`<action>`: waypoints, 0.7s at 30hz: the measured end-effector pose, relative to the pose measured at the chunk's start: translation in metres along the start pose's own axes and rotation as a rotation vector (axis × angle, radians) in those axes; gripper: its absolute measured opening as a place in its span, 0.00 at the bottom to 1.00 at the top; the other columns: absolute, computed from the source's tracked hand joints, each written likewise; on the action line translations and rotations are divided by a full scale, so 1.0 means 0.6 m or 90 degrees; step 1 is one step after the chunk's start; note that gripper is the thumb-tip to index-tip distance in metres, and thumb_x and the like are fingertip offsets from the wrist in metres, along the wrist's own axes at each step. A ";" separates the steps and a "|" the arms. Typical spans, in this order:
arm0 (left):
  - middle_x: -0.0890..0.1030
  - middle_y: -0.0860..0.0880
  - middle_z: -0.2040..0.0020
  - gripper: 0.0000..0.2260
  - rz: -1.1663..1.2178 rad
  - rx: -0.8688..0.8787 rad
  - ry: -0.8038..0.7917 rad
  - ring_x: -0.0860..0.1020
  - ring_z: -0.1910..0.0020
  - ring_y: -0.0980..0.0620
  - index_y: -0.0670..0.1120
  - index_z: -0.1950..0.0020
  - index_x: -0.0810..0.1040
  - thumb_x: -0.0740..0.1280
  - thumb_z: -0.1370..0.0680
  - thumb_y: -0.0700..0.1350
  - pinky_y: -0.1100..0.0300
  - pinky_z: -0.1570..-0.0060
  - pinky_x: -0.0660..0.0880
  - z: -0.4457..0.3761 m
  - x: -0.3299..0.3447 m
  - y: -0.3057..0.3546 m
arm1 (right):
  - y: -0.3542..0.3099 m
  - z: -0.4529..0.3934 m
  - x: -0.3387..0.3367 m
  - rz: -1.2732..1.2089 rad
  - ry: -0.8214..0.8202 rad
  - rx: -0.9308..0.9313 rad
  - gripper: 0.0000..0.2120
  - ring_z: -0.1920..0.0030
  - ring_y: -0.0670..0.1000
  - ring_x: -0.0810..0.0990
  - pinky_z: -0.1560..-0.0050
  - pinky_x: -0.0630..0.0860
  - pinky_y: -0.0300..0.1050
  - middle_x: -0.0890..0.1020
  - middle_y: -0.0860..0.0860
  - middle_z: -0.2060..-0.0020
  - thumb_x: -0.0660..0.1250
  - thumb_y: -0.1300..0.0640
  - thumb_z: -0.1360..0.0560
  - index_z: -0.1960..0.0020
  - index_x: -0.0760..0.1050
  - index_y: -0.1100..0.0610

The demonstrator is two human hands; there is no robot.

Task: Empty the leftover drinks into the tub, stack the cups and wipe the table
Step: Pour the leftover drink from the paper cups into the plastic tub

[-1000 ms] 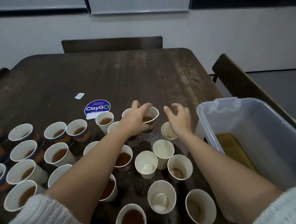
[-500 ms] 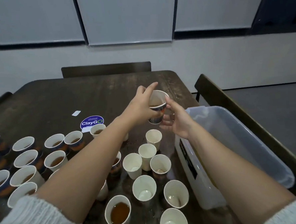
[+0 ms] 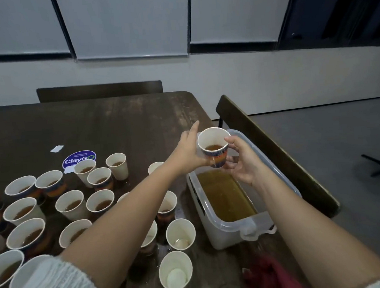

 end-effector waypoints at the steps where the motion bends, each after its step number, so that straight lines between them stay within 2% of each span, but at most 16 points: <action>1: 0.56 0.46 0.24 0.47 -0.005 -0.022 -0.006 0.61 0.26 0.44 0.51 0.21 0.47 0.76 0.29 0.47 0.48 0.30 0.64 0.002 0.012 -0.012 | 0.004 0.001 -0.011 0.014 0.006 -0.005 0.15 0.42 0.56 0.77 0.34 0.73 0.54 0.77 0.57 0.47 0.65 0.49 0.22 0.38 0.70 0.52; 3: 0.55 0.46 0.23 0.41 -0.039 -0.061 0.006 0.59 0.25 0.45 0.50 0.21 0.49 0.72 0.26 0.48 0.50 0.31 0.64 0.007 0.035 -0.036 | 0.013 -0.002 -0.032 0.067 0.024 -0.018 0.14 0.45 0.54 0.77 0.35 0.74 0.53 0.77 0.54 0.48 0.64 0.50 0.21 0.38 0.69 0.52; 5: 0.53 0.46 0.21 0.36 -0.099 -0.106 0.016 0.54 0.23 0.44 0.48 0.21 0.48 0.67 0.22 0.50 0.47 0.27 0.58 0.013 0.058 -0.064 | 0.022 -0.006 -0.046 0.119 0.044 -0.030 0.15 0.47 0.52 0.77 0.39 0.75 0.50 0.76 0.53 0.45 0.65 0.50 0.21 0.37 0.68 0.52; 8: 0.41 0.46 0.20 0.33 -0.147 -0.164 -0.036 0.44 0.22 0.44 0.45 0.21 0.41 0.58 0.18 0.52 0.44 0.24 0.50 0.026 0.090 -0.101 | 0.041 -0.022 -0.066 0.192 0.082 -0.039 0.15 0.45 0.53 0.77 0.45 0.77 0.46 0.76 0.53 0.43 0.66 0.50 0.22 0.38 0.71 0.52; 10: 0.37 0.48 0.21 0.31 -0.119 -0.163 -0.034 0.43 0.22 0.45 0.46 0.21 0.39 0.54 0.17 0.52 0.43 0.25 0.50 0.031 0.100 -0.112 | 0.053 -0.025 -0.072 0.220 0.084 -0.046 0.23 0.43 0.54 0.77 0.45 0.78 0.46 0.77 0.53 0.40 0.69 0.46 0.25 0.34 0.71 0.53; 12: 0.37 0.49 0.21 0.30 -0.088 -0.152 -0.008 0.43 0.22 0.46 0.47 0.21 0.39 0.53 0.16 0.50 0.42 0.25 0.50 0.035 0.102 -0.113 | 0.064 -0.032 -0.081 0.234 0.084 -0.045 0.36 0.38 0.56 0.75 0.38 0.76 0.52 0.75 0.53 0.36 0.72 0.39 0.32 0.29 0.68 0.53; 13: 0.37 0.50 0.21 0.29 -0.074 -0.148 0.002 0.43 0.22 0.47 0.48 0.21 0.39 0.53 0.16 0.50 0.43 0.25 0.50 0.036 0.103 -0.113 | 0.067 -0.034 -0.084 0.238 0.088 -0.046 0.40 0.35 0.56 0.74 0.35 0.74 0.53 0.74 0.52 0.34 0.73 0.39 0.33 0.27 0.66 0.53; 16: 0.38 0.51 0.21 0.28 -0.047 -0.136 0.019 0.43 0.22 0.47 0.48 0.21 0.40 0.53 0.16 0.49 0.43 0.25 0.50 0.038 0.106 -0.114 | 0.067 -0.036 -0.087 0.258 0.102 -0.064 0.38 0.31 0.57 0.70 0.38 0.71 0.48 0.69 0.52 0.30 0.72 0.47 0.26 0.22 0.59 0.53; 19: 0.38 0.51 0.21 0.28 -0.021 -0.125 0.032 0.42 0.22 0.48 0.48 0.21 0.40 0.52 0.16 0.48 0.43 0.24 0.49 0.038 0.108 -0.117 | 0.064 -0.041 -0.089 0.299 0.116 -0.095 0.39 0.31 0.56 0.69 0.43 0.72 0.45 0.67 0.54 0.28 0.72 0.49 0.26 0.22 0.57 0.52; 21: 0.38 0.51 0.21 0.28 -0.010 -0.117 0.038 0.42 0.22 0.49 0.49 0.21 0.40 0.52 0.16 0.47 0.43 0.24 0.48 0.038 0.110 -0.119 | 0.064 -0.044 -0.093 0.312 0.128 -0.104 0.40 0.30 0.56 0.68 0.39 0.72 0.49 0.66 0.54 0.27 0.73 0.49 0.27 0.22 0.56 0.51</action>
Point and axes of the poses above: each hand's wrist, its own z-axis away from the middle knuckle, its own x-axis out of the palm, y = z × x, the point moved 5 cm from there along -z, towards the middle knuckle
